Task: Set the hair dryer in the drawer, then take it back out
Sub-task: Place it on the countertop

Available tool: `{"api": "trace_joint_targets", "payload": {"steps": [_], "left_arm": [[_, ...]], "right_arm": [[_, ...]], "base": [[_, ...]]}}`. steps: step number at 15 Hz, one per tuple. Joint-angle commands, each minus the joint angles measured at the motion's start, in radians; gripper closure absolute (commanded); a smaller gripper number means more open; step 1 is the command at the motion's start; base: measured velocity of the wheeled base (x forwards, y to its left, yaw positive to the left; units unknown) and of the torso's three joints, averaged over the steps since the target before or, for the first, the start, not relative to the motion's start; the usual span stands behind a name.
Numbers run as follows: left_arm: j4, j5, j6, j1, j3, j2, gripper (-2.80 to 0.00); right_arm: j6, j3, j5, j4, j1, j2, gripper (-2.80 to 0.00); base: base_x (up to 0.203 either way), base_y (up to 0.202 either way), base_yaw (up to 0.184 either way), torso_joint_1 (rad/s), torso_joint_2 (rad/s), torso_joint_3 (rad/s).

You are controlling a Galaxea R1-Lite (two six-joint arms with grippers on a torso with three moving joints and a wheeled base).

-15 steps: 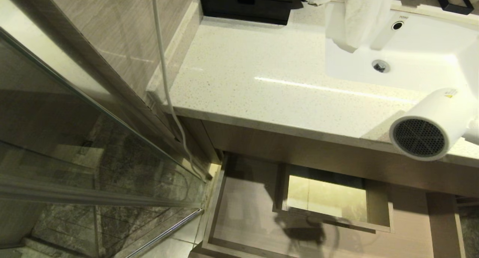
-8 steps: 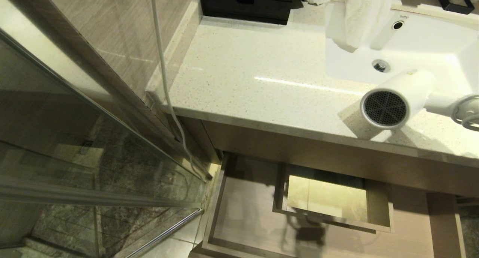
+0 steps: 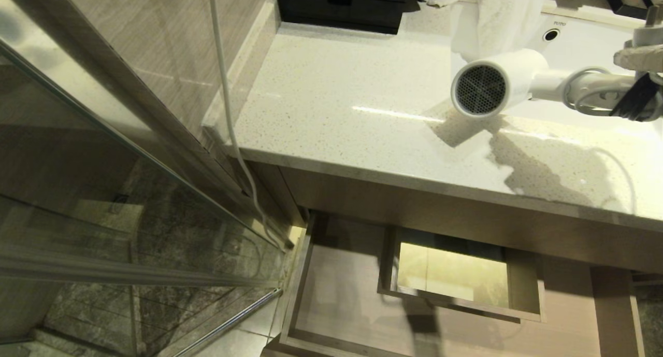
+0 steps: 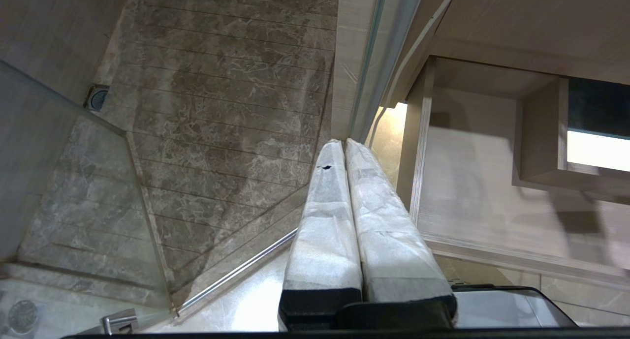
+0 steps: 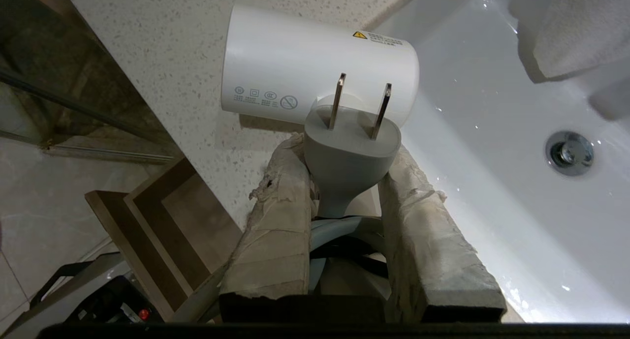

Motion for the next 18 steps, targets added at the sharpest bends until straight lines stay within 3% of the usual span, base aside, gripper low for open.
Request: {"api": "trace_joint_targets", "payload": {"steps": [1, 8, 18], "left_arm": [[0.000, 0.000, 0.000, 0.000, 0.000, 0.000, 0.00], [0.000, 0.001, 0.000, 0.000, 0.000, 0.000, 0.00], [0.000, 0.000, 0.000, 0.000, 0.000, 0.000, 0.00]], "right_arm": [[0.004, -0.057, 0.003, 0.001, 0.051, 0.065, 0.00], [0.005, -0.191, 0.002, -0.014, 0.162, 0.187, 0.00], [-0.005, -0.195, -0.003, -0.045, 0.223, 0.299, 0.00]], "base": [[0.000, 0.000, 0.000, 0.000, 0.00, 0.000], [0.000, 0.000, 0.000, 0.000, 0.00, 0.000], [0.000, 0.000, 0.000, 0.000, 0.00, 0.000]]}}
